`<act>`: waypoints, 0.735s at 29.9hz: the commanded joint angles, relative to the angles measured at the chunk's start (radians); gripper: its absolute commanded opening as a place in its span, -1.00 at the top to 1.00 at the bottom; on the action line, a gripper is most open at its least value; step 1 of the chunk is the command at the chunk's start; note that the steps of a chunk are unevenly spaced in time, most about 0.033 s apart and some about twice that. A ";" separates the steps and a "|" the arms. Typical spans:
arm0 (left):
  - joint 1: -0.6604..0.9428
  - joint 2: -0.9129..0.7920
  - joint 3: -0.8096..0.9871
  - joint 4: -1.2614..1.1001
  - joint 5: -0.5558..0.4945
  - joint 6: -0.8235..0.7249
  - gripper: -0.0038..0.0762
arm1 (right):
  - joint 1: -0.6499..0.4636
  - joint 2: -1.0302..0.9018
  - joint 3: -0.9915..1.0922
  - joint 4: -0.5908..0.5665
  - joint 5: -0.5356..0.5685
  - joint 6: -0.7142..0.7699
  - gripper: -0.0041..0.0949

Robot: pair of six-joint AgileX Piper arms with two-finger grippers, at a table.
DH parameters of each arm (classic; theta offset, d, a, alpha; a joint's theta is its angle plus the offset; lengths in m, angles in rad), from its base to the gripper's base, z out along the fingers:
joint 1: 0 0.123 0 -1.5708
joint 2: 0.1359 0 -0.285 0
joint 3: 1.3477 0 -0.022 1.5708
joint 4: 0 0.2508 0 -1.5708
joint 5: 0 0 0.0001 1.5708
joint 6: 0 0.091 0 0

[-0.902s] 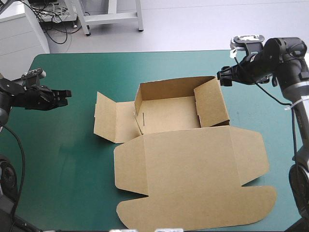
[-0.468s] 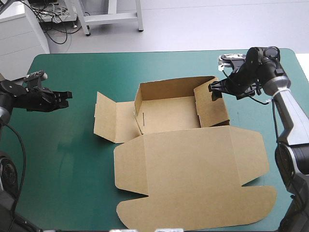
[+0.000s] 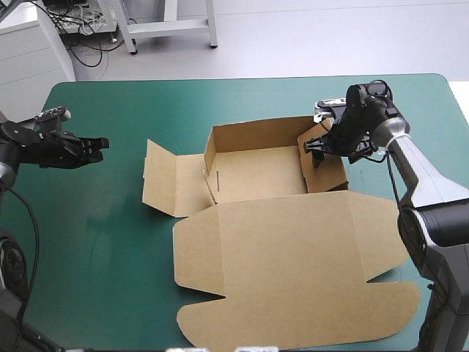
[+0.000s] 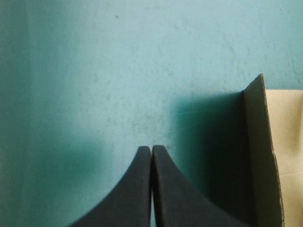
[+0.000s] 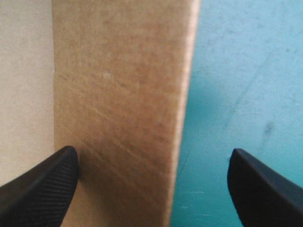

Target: Fold the box

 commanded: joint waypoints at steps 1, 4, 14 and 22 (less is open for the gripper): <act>-0.001 -0.042 -0.026 -0.041 -0.023 -0.007 0.98 | 0.000 -0.047 -0.023 -0.011 0.011 0.013 -0.68; -0.001 -0.042 -0.026 -0.041 -0.023 -0.007 0.98 | 0.000 -0.045 -0.023 -0.009 0.011 0.015 -0.68; -0.001 -0.042 -0.026 0.003 -0.023 -0.051 0.98 | 0.000 -0.045 -0.023 -0.007 0.011 0.022 0.95; -0.001 -0.042 -0.026 0.021 0.009 -0.051 0.98 | 0.000 -0.050 -0.023 -0.003 0.011 0.019 0.92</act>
